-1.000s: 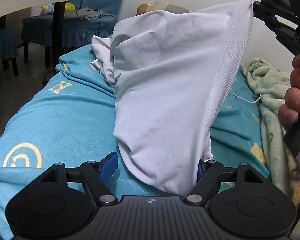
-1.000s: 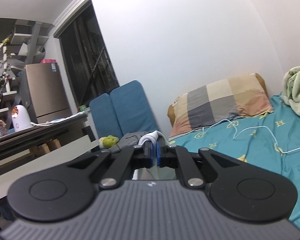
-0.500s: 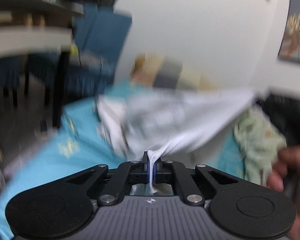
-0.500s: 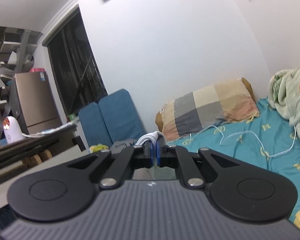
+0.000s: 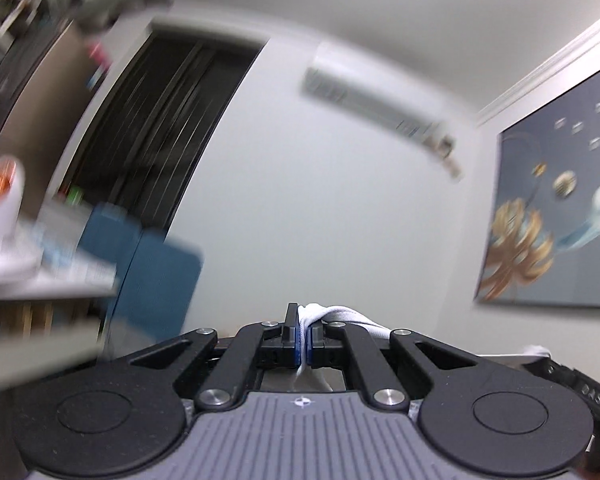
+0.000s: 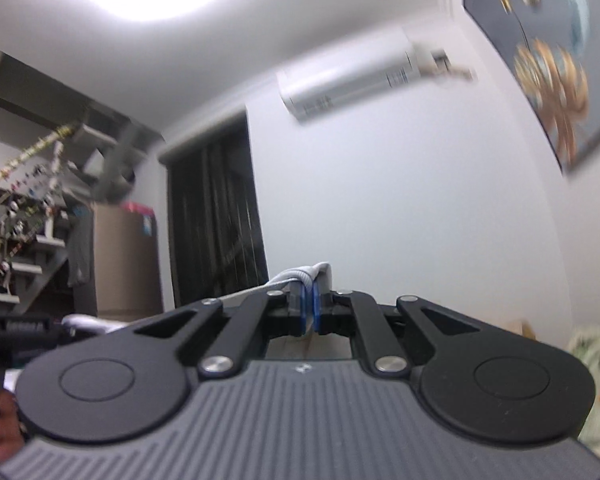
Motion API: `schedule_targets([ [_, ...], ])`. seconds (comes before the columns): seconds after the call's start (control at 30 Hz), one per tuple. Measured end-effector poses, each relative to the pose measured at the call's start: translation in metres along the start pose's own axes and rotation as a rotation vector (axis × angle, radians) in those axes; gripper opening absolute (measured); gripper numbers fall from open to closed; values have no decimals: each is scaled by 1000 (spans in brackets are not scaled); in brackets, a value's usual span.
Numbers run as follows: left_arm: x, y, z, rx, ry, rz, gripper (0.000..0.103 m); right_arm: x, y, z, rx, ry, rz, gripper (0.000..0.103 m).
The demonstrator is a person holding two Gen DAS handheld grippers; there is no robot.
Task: Fold clothes
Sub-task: 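Lift the shirt high with both grippers and shake it open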
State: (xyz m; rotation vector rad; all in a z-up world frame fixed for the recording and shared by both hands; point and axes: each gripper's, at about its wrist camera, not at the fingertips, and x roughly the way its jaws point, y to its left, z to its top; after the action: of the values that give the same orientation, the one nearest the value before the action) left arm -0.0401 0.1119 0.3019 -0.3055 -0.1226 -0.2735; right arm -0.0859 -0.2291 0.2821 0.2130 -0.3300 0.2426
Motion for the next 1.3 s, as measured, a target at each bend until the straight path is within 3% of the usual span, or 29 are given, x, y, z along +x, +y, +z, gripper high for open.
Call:
schedule_targets([
  [0.2, -66, -51, 95, 75, -104, -90, 3, -48, 42, 100, -57, -124, 27, 7],
  [0.37, -139, -91, 144, 98, -169, -138, 3, -95, 68, 157, -96, -203, 47, 7],
  [0.53, -182, -112, 160, 82, -179, -170, 3, -122, 73, 182, -102, -201, 46, 7],
  [0.67, -186, -115, 148, 71, -134, -162, 3, -114, 57, 169, -77, -131, 32, 7],
  [0.77, -150, -102, 120, 60, -65, -139, 3, -93, 39, 143, -33, -54, 12, 7],
  [0.93, -55, -67, 54, 39, 73, -75, 4, -37, 4, 72, -14, 90, -60, 7],
  [1.3, 216, 28, -124, -20, 355, 53, 4, 159, -118, -130, 37, 391, -210, 7],
])
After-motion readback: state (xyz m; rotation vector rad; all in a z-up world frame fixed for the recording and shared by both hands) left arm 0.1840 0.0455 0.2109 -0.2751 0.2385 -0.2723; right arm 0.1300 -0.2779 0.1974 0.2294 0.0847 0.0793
